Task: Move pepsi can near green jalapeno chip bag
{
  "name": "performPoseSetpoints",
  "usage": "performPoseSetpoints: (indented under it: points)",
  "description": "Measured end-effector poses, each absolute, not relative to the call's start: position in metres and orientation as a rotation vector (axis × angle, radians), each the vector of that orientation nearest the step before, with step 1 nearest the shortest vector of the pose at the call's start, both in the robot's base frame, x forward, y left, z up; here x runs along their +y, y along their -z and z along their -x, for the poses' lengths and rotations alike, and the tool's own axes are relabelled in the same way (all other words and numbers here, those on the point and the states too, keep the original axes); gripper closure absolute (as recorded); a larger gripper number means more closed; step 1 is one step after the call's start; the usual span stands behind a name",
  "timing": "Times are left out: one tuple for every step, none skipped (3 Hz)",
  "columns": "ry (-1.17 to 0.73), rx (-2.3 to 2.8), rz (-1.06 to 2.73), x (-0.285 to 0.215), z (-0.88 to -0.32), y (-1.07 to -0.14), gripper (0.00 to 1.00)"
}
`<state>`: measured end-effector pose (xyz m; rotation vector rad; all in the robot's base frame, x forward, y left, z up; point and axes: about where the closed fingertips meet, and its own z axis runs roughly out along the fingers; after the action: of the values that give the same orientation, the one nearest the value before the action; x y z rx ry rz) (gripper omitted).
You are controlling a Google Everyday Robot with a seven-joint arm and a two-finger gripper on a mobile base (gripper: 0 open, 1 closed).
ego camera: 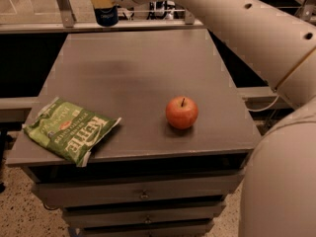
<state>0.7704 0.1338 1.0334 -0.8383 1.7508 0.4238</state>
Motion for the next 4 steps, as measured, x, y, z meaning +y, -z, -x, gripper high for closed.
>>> performPoseSetpoints:
  points:
    - [-0.515,1.808,0.951,0.119,-0.724,-1.026,1.00]
    - [-0.594,1.838,1.043,0.105,-0.690,-1.016,1.00]
    - [-0.677,1.852,1.100,0.088,-0.670,-0.996,1.00]
    - [-0.780,1.819,1.145,0.083,-0.653,-0.973,1.00]
